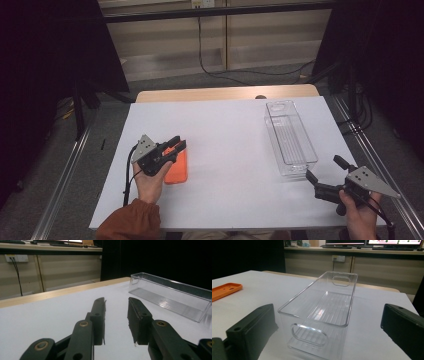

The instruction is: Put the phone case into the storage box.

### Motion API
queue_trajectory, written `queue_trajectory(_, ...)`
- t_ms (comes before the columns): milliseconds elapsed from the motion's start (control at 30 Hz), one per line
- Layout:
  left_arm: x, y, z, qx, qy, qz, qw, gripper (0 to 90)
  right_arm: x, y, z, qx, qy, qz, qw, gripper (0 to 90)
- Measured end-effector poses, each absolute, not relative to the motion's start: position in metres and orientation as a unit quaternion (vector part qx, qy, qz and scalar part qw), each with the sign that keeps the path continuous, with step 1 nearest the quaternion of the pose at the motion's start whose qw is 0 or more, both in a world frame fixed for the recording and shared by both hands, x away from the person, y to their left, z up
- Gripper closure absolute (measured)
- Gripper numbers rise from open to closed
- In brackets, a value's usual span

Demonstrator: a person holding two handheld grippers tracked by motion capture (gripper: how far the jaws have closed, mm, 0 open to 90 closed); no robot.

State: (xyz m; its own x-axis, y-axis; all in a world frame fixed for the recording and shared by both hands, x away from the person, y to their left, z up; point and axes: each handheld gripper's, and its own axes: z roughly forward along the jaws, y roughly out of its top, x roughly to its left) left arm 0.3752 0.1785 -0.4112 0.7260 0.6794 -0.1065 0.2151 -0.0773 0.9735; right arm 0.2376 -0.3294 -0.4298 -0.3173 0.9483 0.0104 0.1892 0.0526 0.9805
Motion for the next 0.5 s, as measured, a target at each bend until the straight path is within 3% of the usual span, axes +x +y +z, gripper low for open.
queue_trajectory(267,0.377,0.181,-0.409,0.723,0.312,0.168,0.593,89.0,0.237,-0.329,-0.43,0.454,0.625,0.519,0.366,0.0)
queue_trajectory(500,0.38,0.171,-0.406,0.752,0.305,0.141,0.567,90.0,0.237,-0.329,-0.43,0.452,0.626,0.52,0.366,0.0)
